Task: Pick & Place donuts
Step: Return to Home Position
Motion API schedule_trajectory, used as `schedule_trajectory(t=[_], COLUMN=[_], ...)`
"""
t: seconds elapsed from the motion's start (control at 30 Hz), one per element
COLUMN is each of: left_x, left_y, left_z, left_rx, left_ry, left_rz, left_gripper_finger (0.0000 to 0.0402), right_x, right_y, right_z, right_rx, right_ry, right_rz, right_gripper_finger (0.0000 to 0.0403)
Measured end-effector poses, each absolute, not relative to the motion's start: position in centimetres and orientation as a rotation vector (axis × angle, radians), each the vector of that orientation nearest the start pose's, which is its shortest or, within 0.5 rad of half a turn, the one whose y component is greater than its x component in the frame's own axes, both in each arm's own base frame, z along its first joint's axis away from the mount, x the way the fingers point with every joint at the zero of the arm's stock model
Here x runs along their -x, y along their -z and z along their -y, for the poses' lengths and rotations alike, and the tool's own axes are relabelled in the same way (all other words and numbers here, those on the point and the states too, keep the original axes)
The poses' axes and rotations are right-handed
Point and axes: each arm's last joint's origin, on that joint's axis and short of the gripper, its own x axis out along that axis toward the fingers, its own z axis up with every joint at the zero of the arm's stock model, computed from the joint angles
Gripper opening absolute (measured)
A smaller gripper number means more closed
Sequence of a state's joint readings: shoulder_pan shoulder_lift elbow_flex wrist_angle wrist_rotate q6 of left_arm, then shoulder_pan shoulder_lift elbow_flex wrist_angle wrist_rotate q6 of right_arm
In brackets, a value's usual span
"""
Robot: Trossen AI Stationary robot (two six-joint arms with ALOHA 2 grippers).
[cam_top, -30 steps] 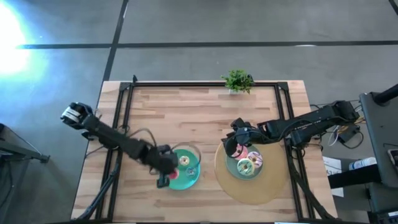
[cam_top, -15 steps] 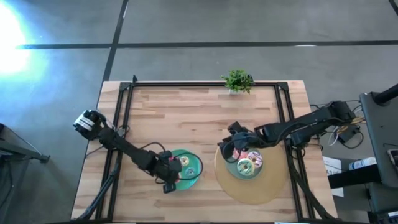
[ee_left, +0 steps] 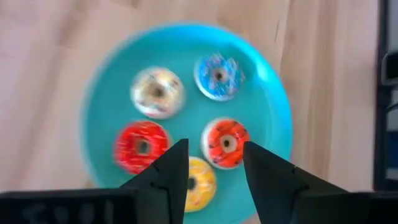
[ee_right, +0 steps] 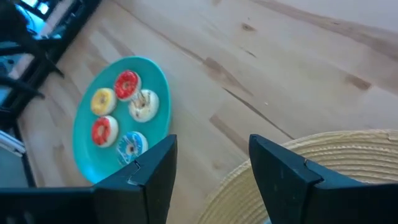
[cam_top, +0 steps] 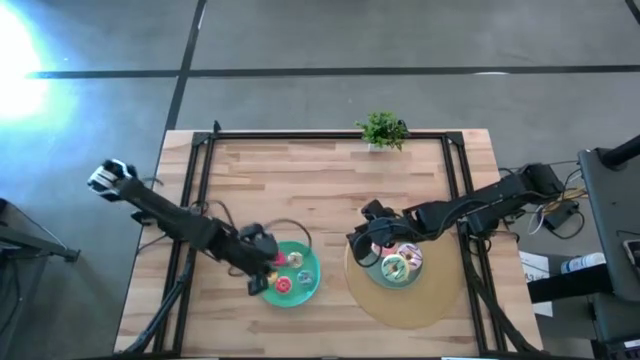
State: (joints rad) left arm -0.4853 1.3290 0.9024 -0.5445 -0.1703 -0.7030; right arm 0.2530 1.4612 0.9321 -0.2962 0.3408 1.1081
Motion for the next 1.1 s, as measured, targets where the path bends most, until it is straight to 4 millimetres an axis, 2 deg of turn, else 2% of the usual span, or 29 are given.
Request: schedule_trajectory(t=[0.17,0.27,0.43,0.57,0.7,0.83,0.97,1.1], left_x=[-20.2,-18.5,-17.2,-16.7,-15.7,-14.2,-12.8,-12.0], left_y=[-27.4,-29.6,-31.6,-31.9,-31.5,-31.1,-30.4,-28.7], left_z=[9.5,8.5,7.5,6.4,4.3,1.8,0.3,-0.3], left_rx=[0.354,0.439,0.486,0.478,0.484,0.481,0.451,0.439], left_ry=[-0.053,-0.056,-0.012,0.069,0.090,0.120,0.159,0.127], left_rz=[-0.846,-0.737,-0.470,-0.281,-0.167,-0.088,-0.050,-0.043], left_gripper_finger=[0.0126,0.0126,0.0126,0.0126,0.0126,0.0126,0.0126,0.0126], right_x=[-28.9,-28.9,-29.6,-29.3,-26.6,-22.9,-19.1,-15.9], right_y=[-23.4,-24.8,-28.1,-29.2,-29.6,-31.1,-31.5,-30.1], right_z=[-6.2,-6.4,-7.9,-7.4,-4.3,-1.5,-0.4,-0.1], right_rx=[-0.855,-0.911,-0.689,-0.609,-0.592,-0.573,-0.494,-0.468], right_ry=[0.493,0.396,0.123,0.080,0.153,0.106,0.073,0.070], right_rz=[-0.605,-0.617,-0.466,-0.406,-0.438,-0.318,-0.159,-0.095], right_gripper_finger=[0.0192,0.0192,0.0192,0.0192,0.0192,0.0192,0.0192,0.0192])
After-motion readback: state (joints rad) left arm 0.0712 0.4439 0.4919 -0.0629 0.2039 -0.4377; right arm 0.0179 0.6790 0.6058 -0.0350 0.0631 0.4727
